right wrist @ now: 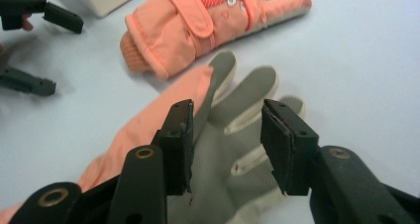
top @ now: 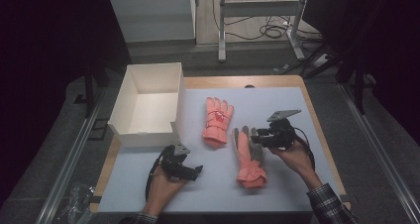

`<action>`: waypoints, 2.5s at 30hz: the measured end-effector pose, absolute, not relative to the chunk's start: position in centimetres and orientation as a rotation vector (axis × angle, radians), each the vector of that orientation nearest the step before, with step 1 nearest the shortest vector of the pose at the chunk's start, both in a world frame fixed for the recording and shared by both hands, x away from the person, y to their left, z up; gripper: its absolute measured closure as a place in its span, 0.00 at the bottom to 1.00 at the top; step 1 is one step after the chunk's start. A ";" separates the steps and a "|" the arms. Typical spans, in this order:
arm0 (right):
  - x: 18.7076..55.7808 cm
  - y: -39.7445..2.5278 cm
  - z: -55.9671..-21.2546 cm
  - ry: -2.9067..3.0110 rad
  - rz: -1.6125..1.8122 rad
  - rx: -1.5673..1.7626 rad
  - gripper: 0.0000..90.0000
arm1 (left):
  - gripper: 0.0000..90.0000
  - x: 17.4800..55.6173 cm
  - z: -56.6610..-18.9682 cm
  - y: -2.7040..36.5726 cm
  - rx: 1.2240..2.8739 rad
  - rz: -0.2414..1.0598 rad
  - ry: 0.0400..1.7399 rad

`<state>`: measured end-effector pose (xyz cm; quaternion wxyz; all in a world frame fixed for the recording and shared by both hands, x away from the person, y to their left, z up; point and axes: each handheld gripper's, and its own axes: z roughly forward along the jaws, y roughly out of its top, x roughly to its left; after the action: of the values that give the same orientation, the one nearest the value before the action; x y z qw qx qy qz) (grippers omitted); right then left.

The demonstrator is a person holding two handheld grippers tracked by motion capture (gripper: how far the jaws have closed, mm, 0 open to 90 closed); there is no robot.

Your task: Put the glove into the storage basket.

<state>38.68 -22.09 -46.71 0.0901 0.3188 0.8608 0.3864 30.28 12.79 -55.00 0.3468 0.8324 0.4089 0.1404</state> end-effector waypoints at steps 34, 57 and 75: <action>46.5 -10.6 -47.2 2.555 1.117 1.004 0.45 | 0.02 30.3 -55.0 12.8 2.158 0.363 1.059; 49.0 -6.7 -49.8 2.616 0.844 1.028 0.84 | 0.02 30.3 -55.0 12.8 2.157 0.361 1.061; 48.2 -7.9 -48.1 2.599 0.948 1.059 0.96 | 0.02 30.3 -55.0 12.8 2.157 0.360 1.062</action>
<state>48.23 -7.94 -48.06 0.0895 0.3559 0.8739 0.3188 30.29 12.82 -54.99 0.3478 0.8320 0.4094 0.1387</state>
